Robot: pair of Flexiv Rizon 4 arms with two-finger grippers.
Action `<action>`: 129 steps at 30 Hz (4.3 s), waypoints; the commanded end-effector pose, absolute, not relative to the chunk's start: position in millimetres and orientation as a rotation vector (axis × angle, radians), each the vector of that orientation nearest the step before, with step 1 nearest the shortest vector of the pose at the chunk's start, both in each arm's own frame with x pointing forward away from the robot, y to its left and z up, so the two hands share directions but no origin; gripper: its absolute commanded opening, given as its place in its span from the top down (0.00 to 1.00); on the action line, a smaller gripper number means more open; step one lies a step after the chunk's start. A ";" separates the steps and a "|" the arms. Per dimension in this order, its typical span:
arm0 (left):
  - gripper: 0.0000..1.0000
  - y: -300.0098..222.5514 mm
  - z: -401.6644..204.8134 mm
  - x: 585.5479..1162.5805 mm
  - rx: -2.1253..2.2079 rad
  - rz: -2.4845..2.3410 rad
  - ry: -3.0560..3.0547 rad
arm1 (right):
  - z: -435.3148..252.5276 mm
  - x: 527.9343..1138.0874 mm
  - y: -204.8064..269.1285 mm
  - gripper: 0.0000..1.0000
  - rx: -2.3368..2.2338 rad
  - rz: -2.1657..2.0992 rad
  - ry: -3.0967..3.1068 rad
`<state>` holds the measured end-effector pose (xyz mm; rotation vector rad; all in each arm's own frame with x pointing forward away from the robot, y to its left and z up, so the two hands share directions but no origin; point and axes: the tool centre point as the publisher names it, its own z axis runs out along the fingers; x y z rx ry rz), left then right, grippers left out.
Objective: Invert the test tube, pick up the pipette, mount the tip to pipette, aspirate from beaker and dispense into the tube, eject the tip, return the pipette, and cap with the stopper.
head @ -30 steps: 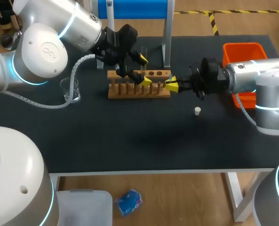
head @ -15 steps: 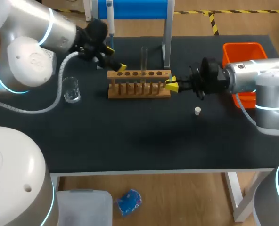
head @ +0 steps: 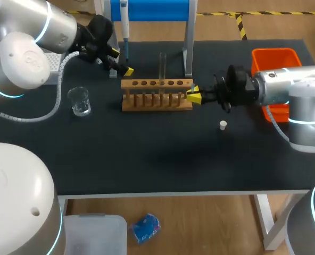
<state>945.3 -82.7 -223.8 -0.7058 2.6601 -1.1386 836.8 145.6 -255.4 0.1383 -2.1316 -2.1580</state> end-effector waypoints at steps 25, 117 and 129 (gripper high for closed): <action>0.00 -75.1 -236.1 1095.0 -1.224 -1.022 2.024 | -255.2 836.0 144.9 1.00 0.138 -2.159 -2.134; 0.00 -88.3 -204.4 1175.8 -1.472 -1.009 1.457 | -255.2 836.0 144.9 1.00 0.138 -2.159 -2.134; 0.00 -88.7 -206.7 1180.3 -1.465 -1.013 1.460 | -255.2 836.0 144.9 1.00 0.138 -2.159 -2.134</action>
